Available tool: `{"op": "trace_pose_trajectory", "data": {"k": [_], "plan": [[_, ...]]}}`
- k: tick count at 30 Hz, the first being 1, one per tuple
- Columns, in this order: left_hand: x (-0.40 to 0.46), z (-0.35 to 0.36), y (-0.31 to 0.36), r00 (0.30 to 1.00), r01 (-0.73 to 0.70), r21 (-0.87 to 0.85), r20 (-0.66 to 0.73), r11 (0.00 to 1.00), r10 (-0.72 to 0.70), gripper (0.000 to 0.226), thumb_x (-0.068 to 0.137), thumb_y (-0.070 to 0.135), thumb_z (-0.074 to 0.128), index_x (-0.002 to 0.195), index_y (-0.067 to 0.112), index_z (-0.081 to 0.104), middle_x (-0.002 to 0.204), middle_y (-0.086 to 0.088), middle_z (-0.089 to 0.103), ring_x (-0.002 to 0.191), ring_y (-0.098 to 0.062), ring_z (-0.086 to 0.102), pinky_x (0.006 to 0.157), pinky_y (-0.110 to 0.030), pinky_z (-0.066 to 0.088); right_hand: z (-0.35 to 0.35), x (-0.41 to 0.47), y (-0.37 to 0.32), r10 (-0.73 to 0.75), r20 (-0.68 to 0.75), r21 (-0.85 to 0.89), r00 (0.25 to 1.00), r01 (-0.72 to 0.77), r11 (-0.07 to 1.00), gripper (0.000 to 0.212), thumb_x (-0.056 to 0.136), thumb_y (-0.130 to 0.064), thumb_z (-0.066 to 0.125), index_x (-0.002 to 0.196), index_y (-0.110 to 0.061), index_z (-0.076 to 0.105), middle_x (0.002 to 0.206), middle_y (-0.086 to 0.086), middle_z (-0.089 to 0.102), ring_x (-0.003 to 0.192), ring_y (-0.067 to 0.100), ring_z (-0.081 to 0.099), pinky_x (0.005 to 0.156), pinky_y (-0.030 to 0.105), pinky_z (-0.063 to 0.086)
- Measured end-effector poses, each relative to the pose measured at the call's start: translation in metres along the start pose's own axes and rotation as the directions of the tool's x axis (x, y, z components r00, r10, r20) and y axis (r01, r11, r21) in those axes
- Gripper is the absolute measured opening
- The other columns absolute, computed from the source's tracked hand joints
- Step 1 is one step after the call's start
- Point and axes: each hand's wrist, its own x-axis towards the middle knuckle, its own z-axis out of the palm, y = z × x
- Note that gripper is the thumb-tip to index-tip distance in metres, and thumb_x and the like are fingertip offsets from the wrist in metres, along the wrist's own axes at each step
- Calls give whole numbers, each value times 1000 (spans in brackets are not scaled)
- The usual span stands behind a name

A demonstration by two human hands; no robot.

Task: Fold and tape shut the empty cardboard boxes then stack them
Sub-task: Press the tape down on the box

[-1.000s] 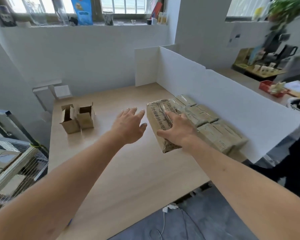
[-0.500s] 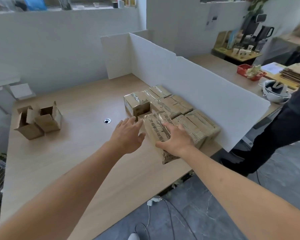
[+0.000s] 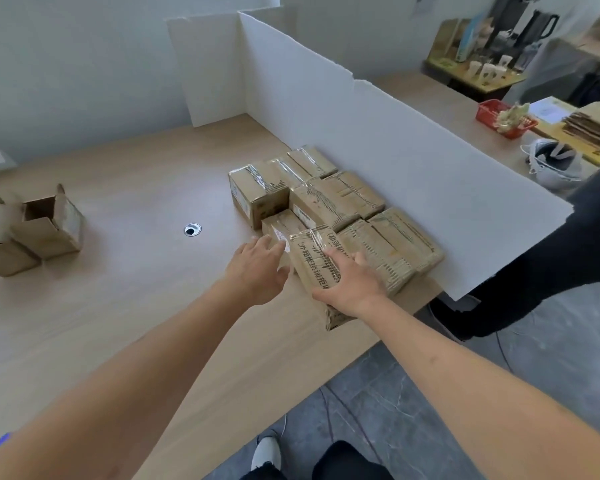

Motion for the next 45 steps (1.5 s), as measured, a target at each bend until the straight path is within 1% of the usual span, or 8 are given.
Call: {"op": "trace_pose_trajectory", "data": {"k": [8,12,20,27,37,40,42,45], "plan": [[29,19,14,994,89,-20,63,996,-88,58,103,42,45,154,17,34,153,-13,41,143,-35,36,119,-46,29,11,37,32,-36,119,-9,992,38,999,91,73,-67,73,150,-50,28,142,5,37,132,34,45,103,46,47],[38,34,34,985,163,-28,69,986,-161,56,103,41,47,152,16,37,147,-12,46,135,-33,43,113,-44,36,16,58,57,-84,173,-42,981,93,995,91,71,-72,71,148,-51,27,140,4,40,127,31,50,96,48,52],[49,69,76,942,326,-59,97,943,-320,60,103,41,48,156,16,33,154,-14,41,142,-33,38,115,-44,32,31,89,97,-172,262,-55,949,193,980,88,76,-69,70,149,-47,27,142,7,38,128,33,49,96,45,49],[50,103,89,915,387,-96,160,917,-370,60,103,39,48,155,14,33,153,-16,41,143,-35,37,116,-44,32,59,98,115,-208,291,-59,934,235,970,88,82,-68,67,152,-45,19,152,10,28,130,36,44,100,45,45],[67,136,85,909,388,-135,217,912,-355,58,102,35,50,153,11,36,150,-19,42,142,-39,36,115,-46,34,101,120,128,-265,229,-136,937,300,944,76,91,-67,56,154,-50,17,166,15,0,142,40,30,109,49,41],[72,140,84,907,389,-143,232,910,-351,58,103,34,48,155,13,32,156,-17,37,148,-39,29,119,-46,28,110,124,128,-313,214,-183,925,353,918,77,93,-66,54,156,-45,14,168,11,-12,151,38,13,113,48,38],[75,143,81,907,389,-150,233,909,-350,60,103,34,48,156,13,30,158,-17,34,150,-39,25,121,-47,26,114,128,127,-334,220,-219,916,380,899,79,95,-66,51,159,-40,12,169,10,-13,155,36,5,117,48,33],[76,147,78,913,380,-149,221,913,-344,60,102,34,48,156,13,31,156,-16,36,150,-37,26,121,-47,27,119,132,125,-364,228,-266,903,417,869,78,98,-64,45,161,-29,15,170,11,-3,156,34,3,123,45,23]]}}
